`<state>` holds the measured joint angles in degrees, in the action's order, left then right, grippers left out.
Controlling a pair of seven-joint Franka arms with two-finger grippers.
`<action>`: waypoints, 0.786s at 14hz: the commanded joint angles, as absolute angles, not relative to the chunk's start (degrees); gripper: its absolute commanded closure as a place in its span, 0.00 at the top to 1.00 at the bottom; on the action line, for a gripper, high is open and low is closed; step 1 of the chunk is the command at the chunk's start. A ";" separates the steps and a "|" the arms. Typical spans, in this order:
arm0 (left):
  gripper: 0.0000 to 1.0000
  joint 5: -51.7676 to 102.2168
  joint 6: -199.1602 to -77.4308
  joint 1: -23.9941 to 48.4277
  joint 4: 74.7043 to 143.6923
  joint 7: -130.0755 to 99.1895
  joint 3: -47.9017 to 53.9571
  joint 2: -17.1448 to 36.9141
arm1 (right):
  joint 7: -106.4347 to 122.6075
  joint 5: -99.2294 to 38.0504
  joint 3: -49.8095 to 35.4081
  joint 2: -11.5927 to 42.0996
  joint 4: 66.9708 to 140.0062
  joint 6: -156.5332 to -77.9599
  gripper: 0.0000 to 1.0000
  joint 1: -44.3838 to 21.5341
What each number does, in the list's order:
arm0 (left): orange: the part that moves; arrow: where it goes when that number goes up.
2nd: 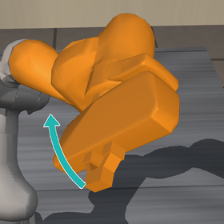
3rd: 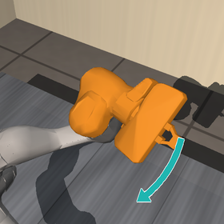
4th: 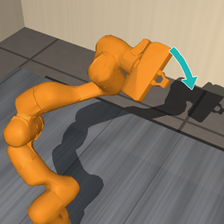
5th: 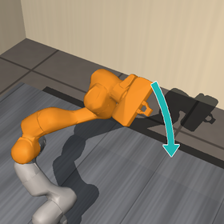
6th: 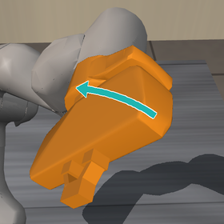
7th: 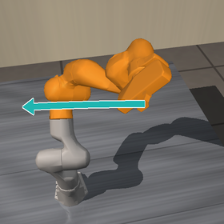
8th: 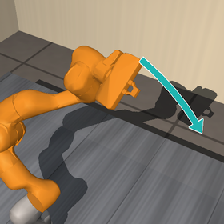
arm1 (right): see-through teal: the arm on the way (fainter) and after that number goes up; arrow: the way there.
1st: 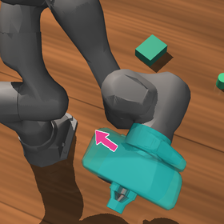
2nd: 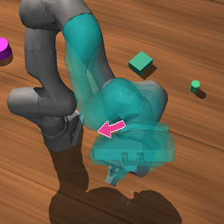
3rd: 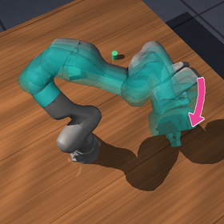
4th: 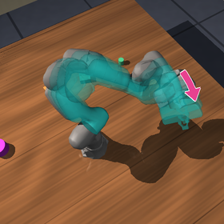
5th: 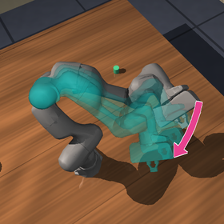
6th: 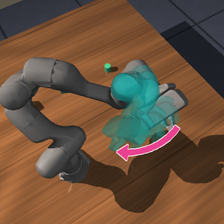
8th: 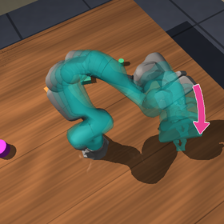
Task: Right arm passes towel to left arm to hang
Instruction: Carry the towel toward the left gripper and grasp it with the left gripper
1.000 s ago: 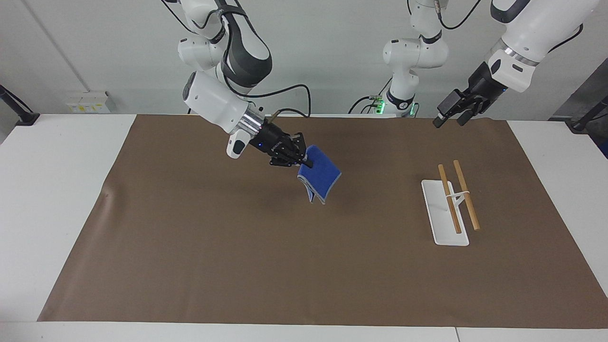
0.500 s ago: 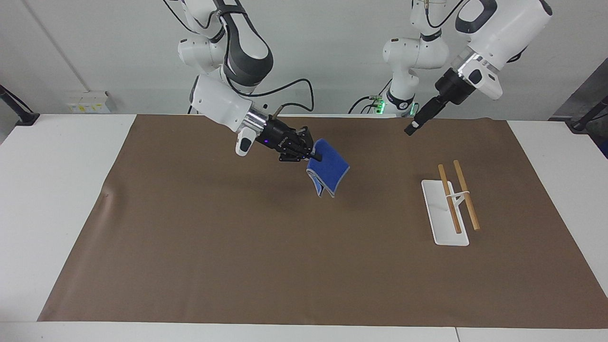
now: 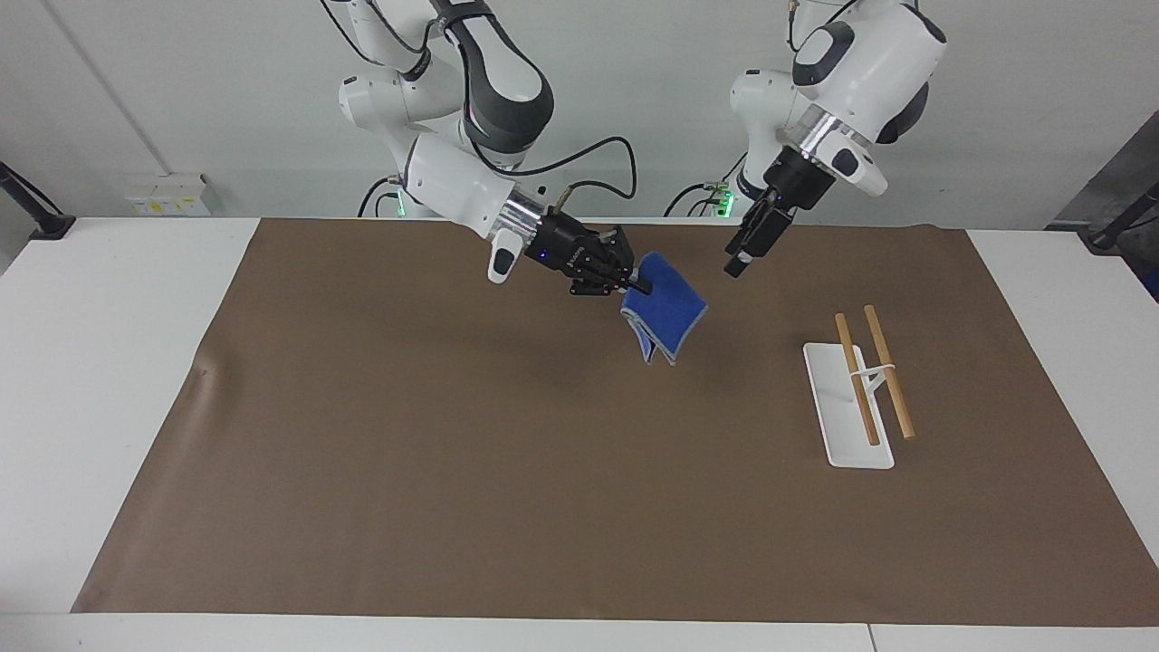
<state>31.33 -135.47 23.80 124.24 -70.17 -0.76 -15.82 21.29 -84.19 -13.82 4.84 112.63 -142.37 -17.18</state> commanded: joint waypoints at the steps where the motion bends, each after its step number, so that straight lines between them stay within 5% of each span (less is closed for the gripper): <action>1: 1.00 34.44 -139.73 26.71 128.32 -71.63 -1.41 -18.02 | 23.56 -88.68 -13.97 3.25 113.29 -143.26 0.00 -17.58; 6: 1.00 34.89 -146.24 28.65 128.67 -71.63 -1.41 -15.39 | 23.29 -94.64 -14.33 2.11 112.85 -143.17 0.00 -17.58; 11: 0.76 34.89 -150.55 29.62 127.89 -71.37 -1.49 -13.10 | 23.64 -97.21 -14.24 0.53 112.85 -143.26 0.00 -17.58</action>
<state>33.68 -147.73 28.37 127.88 -71.35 -0.77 -13.94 22.12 -95.30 -13.85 1.39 112.43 -142.52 -17.78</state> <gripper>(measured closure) 0.145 0.960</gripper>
